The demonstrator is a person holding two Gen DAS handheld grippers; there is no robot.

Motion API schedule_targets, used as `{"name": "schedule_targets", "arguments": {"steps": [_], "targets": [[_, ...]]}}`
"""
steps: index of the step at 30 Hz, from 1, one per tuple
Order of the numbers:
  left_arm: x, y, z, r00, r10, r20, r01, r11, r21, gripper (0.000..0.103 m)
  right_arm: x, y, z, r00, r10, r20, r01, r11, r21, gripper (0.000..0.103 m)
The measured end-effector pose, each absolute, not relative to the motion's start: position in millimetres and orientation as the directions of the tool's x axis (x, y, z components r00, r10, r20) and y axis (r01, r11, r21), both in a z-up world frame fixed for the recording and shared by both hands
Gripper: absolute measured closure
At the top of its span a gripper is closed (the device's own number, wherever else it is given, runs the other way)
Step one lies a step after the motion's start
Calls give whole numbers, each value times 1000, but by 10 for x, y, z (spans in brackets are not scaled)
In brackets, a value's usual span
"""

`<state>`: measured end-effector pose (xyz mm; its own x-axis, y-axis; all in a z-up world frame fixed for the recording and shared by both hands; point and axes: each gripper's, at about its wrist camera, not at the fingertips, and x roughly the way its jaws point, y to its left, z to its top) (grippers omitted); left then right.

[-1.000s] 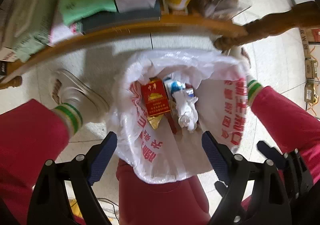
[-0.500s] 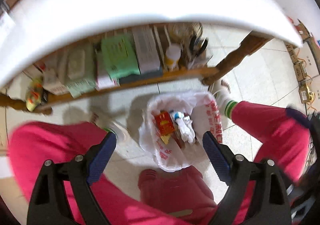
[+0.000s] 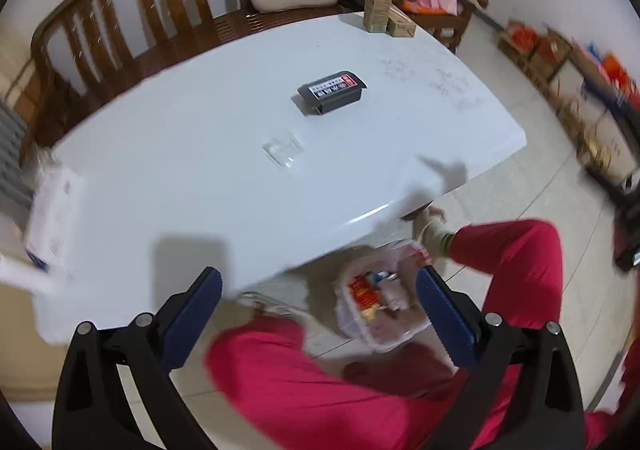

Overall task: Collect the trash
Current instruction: 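Move both open tools back over the table toward the black box and plastic tray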

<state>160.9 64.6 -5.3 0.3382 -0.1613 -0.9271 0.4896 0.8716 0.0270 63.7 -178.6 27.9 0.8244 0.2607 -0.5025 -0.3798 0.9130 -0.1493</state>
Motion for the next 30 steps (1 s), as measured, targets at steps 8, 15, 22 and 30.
{"name": "schedule_targets", "arguments": {"steps": [8,15,22,30], "targets": [[1923,542,358,321,-157,-934,624,777,84,8,1054,-1690,976,759,348,-550,-550,795,-257,7],[2137,293,493,315,-146,-938,732,666,142,8,1612,-1542,1143,646,373,-666,-672,692,-265,7],[2260,67,327,277,-177,-944,833,534,144,8,1902,-1437,1198,615,410,-674,-739,599,-310,7],[2422,-17,-20,227,-166,-960,877,464,127,8,2301,-1363,1055,604,366,-708,-756,544,-364,7]]}}
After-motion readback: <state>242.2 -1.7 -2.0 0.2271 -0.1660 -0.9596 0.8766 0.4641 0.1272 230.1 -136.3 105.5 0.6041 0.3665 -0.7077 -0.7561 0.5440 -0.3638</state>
